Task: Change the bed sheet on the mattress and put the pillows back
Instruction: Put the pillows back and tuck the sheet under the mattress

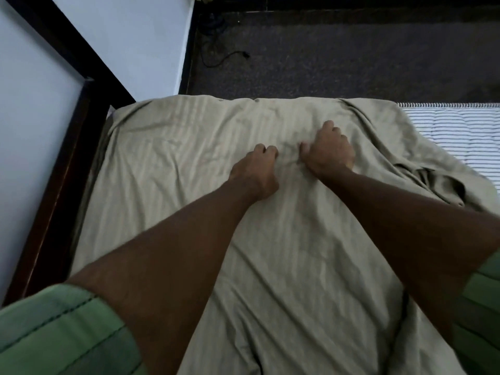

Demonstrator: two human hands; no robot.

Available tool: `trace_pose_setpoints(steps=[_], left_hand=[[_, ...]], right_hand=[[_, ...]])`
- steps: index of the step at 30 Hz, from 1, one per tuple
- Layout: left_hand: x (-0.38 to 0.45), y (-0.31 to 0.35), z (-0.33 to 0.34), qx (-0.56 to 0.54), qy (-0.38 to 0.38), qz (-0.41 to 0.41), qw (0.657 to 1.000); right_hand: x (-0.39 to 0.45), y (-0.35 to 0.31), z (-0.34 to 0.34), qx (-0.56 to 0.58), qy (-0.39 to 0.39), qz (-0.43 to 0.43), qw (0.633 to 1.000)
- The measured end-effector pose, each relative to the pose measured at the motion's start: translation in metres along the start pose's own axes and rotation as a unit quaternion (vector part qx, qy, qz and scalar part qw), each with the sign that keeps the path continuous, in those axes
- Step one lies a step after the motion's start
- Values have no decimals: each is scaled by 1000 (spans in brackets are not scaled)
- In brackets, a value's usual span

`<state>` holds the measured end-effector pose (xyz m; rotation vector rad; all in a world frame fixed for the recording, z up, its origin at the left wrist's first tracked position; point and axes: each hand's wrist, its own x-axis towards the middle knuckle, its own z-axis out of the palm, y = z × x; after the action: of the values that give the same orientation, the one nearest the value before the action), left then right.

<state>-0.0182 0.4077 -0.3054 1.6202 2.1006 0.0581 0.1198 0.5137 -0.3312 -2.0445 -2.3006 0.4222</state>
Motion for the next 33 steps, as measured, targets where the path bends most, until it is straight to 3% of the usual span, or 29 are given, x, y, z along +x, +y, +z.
trace_pose_setpoints(steps=[4,12,13,15,17,19,21,24,26,29,33], left_hand=[[1,14,10,-5,4,19,1000],[10,49,18,-20,9,37,999],[10,53,19,-22,9,38,999],[12,60,23,-20,12,50,998],[13,68,27,-15,11,61,998],[12,74,30,-7,12,65,998],[12,82,33,2,18,68,998],[13,95,35,7,8,79,997],[14,104,36,0,7,79,997],[14,118,41,-4,-2,69,998],[10,139,52,3,-11,67,998]], right_hand=[[9,16,-8,14,-38,61,997],[20,34,-25,-51,-229,-66,970],[24,35,-27,-37,-209,-86,973],[34,38,-31,45,-75,-119,989],[41,42,-37,169,10,-135,976],[42,52,-40,181,7,-125,975],[38,70,-42,99,23,-77,992],[32,110,-44,48,66,88,993],[32,141,-42,100,3,187,977],[36,171,-44,72,-74,177,979],[63,177,-77,74,-17,139,987]])
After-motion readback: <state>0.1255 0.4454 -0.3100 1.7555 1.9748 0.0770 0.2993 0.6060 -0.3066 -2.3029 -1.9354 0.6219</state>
